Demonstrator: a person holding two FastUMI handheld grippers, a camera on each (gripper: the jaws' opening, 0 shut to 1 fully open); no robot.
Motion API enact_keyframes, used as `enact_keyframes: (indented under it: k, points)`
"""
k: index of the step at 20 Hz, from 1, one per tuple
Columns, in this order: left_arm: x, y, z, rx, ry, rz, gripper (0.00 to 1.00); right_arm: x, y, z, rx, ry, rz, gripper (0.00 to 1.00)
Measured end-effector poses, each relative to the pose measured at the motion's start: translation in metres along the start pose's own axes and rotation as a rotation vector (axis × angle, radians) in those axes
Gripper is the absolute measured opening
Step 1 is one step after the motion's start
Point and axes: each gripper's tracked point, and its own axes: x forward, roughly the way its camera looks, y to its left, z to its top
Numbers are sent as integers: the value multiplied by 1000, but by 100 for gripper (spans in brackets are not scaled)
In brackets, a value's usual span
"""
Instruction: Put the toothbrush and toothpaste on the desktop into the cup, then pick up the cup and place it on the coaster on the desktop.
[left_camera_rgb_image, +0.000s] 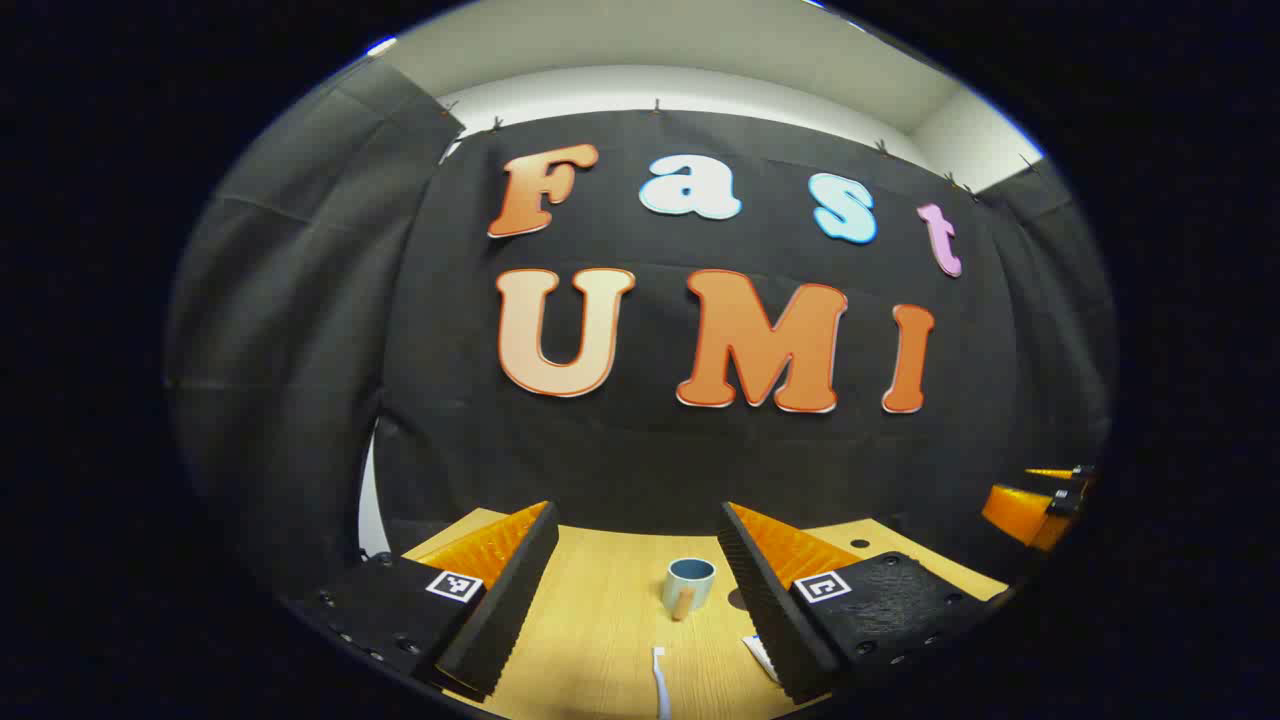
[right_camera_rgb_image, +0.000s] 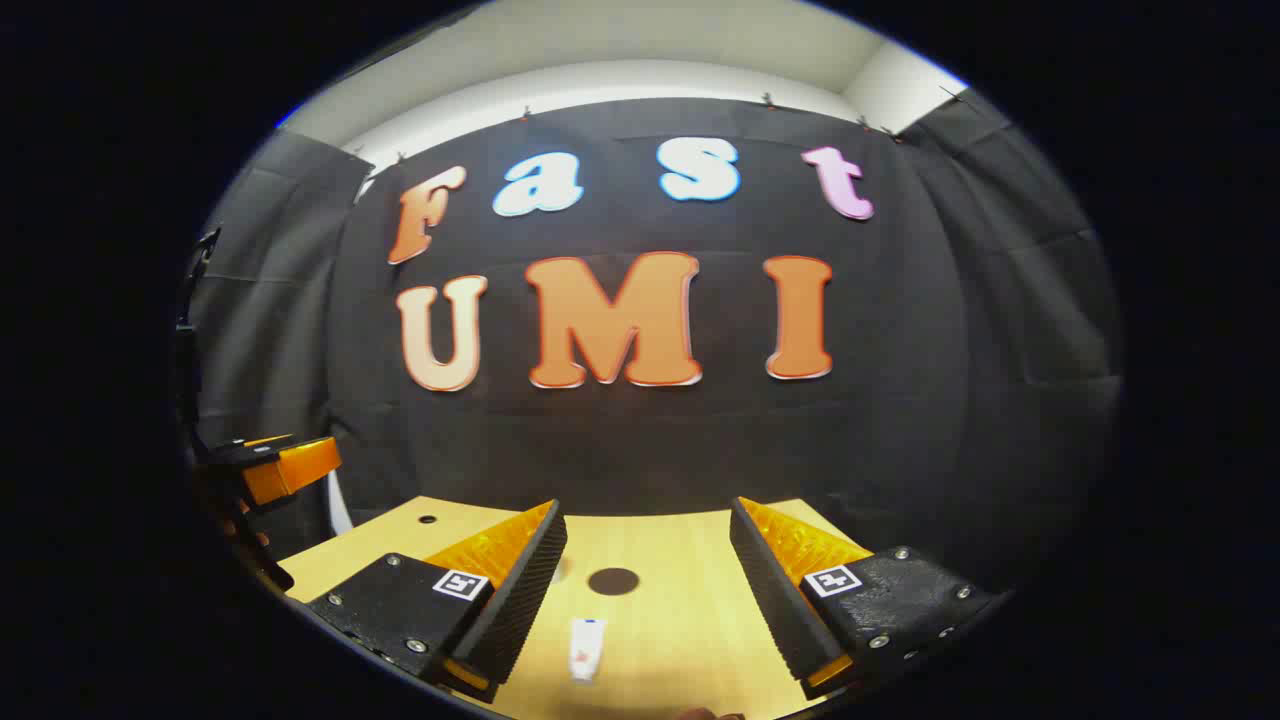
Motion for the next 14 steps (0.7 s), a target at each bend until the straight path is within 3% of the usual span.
enact_keyframes:
  k: [4,14]
  points:
    - [10,31,5,4,6,74,97,15,36,1,112,34,97,99]
    - [38,-7,6,80,5,49,97,48,-1,2,64,69,71,99]
